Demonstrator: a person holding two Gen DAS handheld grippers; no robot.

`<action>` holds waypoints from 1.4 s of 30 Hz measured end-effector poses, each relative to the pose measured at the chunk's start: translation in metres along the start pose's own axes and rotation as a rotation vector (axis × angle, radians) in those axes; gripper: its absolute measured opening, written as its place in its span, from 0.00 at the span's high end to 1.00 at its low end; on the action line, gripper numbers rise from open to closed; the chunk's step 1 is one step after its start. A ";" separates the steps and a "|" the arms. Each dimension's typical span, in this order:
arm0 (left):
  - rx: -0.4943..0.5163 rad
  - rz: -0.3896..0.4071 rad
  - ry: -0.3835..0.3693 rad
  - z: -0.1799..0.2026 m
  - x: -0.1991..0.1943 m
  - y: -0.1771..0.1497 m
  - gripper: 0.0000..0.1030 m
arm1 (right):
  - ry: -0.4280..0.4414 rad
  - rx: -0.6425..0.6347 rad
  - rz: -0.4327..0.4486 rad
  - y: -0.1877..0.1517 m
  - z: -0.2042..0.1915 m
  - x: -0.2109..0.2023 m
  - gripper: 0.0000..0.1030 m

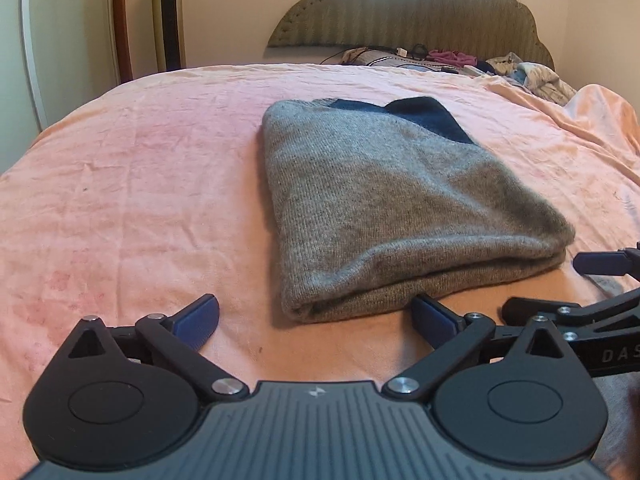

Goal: Fold small clothes

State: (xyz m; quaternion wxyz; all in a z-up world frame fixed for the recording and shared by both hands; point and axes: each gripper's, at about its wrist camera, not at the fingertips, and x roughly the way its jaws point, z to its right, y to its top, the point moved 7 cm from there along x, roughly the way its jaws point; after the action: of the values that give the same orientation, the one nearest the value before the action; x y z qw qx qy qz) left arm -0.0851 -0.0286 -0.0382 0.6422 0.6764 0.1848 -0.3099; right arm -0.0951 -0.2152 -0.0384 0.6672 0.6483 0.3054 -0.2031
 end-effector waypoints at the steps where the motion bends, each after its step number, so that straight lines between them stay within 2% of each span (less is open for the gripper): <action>1: -0.001 0.001 -0.001 0.000 0.000 0.000 0.00 | -0.008 -0.004 0.021 -0.001 -0.001 0.000 0.00; 11: 0.003 -0.009 0.017 0.000 0.000 0.000 0.00 | -0.057 0.049 0.031 -0.003 -0.003 -0.003 0.00; 17: 0.006 -0.011 0.027 0.001 0.000 0.000 0.00 | -0.060 0.073 0.045 -0.002 -0.001 -0.002 0.00; 21: 0.016 -0.013 0.026 0.001 0.000 0.000 0.00 | -0.059 0.132 0.069 0.000 0.003 -0.002 0.00; 28: 0.018 -0.019 0.034 0.002 -0.001 0.000 0.00 | -0.058 0.132 0.070 -0.001 0.004 -0.003 0.00; 38: -0.034 0.004 0.067 0.002 -0.003 -0.002 0.00 | -0.064 0.123 0.069 -0.001 0.003 -0.003 0.00; 42: -0.020 -0.012 0.071 0.002 -0.003 -0.002 0.00 | -0.066 0.121 0.066 -0.001 0.003 -0.004 0.00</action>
State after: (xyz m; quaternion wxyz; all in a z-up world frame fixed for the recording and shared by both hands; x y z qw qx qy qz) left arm -0.0890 -0.0299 -0.0377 0.6400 0.6794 0.2145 -0.2877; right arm -0.0982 -0.2189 -0.0369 0.6430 0.6900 0.2486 -0.2204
